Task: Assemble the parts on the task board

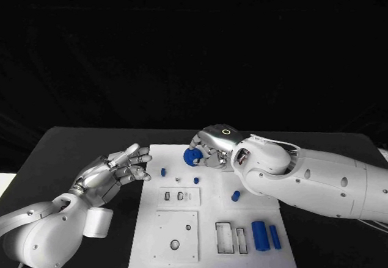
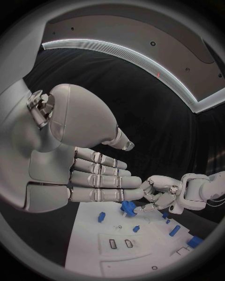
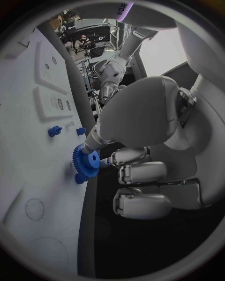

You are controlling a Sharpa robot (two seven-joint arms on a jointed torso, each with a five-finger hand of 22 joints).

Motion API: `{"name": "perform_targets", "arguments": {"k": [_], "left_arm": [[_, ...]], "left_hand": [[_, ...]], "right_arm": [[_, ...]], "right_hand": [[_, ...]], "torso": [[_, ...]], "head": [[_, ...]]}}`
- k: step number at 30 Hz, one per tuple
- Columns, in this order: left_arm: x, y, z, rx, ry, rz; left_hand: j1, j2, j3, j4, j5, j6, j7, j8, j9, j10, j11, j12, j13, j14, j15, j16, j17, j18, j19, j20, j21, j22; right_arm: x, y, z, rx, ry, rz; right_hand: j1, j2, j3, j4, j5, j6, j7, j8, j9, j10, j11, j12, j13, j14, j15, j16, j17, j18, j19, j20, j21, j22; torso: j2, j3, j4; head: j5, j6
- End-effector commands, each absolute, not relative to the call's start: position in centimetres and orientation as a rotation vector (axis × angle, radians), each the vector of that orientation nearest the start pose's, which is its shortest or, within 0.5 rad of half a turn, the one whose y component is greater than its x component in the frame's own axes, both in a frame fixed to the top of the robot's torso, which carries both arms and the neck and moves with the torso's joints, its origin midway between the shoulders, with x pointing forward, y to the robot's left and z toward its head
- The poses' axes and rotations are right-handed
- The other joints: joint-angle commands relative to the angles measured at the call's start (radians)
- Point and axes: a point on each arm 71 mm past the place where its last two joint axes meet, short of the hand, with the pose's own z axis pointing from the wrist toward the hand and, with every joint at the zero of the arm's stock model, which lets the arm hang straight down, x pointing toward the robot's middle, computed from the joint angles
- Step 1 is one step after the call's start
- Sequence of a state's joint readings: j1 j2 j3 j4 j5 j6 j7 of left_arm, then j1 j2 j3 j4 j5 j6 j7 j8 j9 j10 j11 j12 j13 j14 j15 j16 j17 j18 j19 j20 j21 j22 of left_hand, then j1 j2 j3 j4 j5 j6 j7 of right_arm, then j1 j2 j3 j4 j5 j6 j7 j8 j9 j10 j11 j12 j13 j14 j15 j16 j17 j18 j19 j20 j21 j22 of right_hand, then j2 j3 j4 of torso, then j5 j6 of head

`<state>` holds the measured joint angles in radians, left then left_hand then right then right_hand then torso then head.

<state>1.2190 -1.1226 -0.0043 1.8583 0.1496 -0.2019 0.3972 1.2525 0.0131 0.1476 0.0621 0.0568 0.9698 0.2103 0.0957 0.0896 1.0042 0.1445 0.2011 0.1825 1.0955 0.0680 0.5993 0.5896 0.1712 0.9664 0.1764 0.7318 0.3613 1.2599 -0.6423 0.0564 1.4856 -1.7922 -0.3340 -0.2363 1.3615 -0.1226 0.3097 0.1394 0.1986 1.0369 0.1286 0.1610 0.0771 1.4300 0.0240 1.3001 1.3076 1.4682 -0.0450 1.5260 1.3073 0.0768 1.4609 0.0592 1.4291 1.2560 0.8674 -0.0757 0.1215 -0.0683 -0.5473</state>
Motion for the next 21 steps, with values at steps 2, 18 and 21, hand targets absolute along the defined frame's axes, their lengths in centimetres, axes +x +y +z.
{"name": "perform_targets", "arguments": {"k": [2,18,21], "left_arm": [[42.47,23.53,-12.98,-1.212,1.394,-1.805],[42.49,23.51,-12.99,-1.212,1.396,-1.804],[42.49,23.52,-12.99,-1.212,1.396,-1.804]], "left_hand": [[0.002,0.005,-0.001,-0.007,-0.001,-0.01,0.0,-0.003,-0.001,-0.006,0.0,-0.004,-0.001,0.006,0.003,-0.003,-0.001,0.013,0.006,0.0,-0.004,-0.002],[0.002,0.005,-0.001,-0.007,-0.001,-0.01,0.0,-0.003,-0.001,-0.006,0.0,-0.004,-0.001,0.006,0.003,-0.003,-0.001,0.013,0.006,0.0,-0.004,-0.002],[0.002,0.005,-0.001,-0.007,-0.001,-0.01,0.0,-0.003,-0.001,-0.006,0.0,-0.004,-0.001,0.006,0.003,-0.003,-0.001,0.013,0.006,0.0,-0.004,-0.002]], "right_arm": [[50.61,-10.78,-11.84,-0.412,1.413,0.512],[50.84,-10.26,-12.29,-0.409,1.417,0.504],[50.88,-10.24,-12.3,-0.407,1.416,0.503]], "right_hand": [[-0.014,0.003,0.007,-0.002,-0.008,0.039,-0.02,0.002,0.015,0.001,-0.002,-0.002,0.044,0.085,-0.005,0.004,0.182,-0.016,0.0,-0.007,0.003,0.001],[-0.076,-0.013,-0.005,0.019,-0.109,0.007,-0.007,-0.033,0.006,-0.015,0.011,-0.036,0.023,0.086,0.005,0.005,0.185,-0.016,-0.001,0.001,0.001,0.0],[-0.105,-0.028,-0.024,0.039,-0.149,-0.024,0.001,-0.057,-0.001,-0.02,0.018,-0.044,0.018,0.086,0.011,0.006,0.187,-0.016,-0.002,0.006,0.001,0.0]], "torso": [[0.0,0.001,-0.0004],[-0.001,0.0004,-0.0008],[-0.001,0.0004,-0.0006]], "head": [[0.003,-0.003],[0.003,-0.003],[0.003,-0.003]]}}
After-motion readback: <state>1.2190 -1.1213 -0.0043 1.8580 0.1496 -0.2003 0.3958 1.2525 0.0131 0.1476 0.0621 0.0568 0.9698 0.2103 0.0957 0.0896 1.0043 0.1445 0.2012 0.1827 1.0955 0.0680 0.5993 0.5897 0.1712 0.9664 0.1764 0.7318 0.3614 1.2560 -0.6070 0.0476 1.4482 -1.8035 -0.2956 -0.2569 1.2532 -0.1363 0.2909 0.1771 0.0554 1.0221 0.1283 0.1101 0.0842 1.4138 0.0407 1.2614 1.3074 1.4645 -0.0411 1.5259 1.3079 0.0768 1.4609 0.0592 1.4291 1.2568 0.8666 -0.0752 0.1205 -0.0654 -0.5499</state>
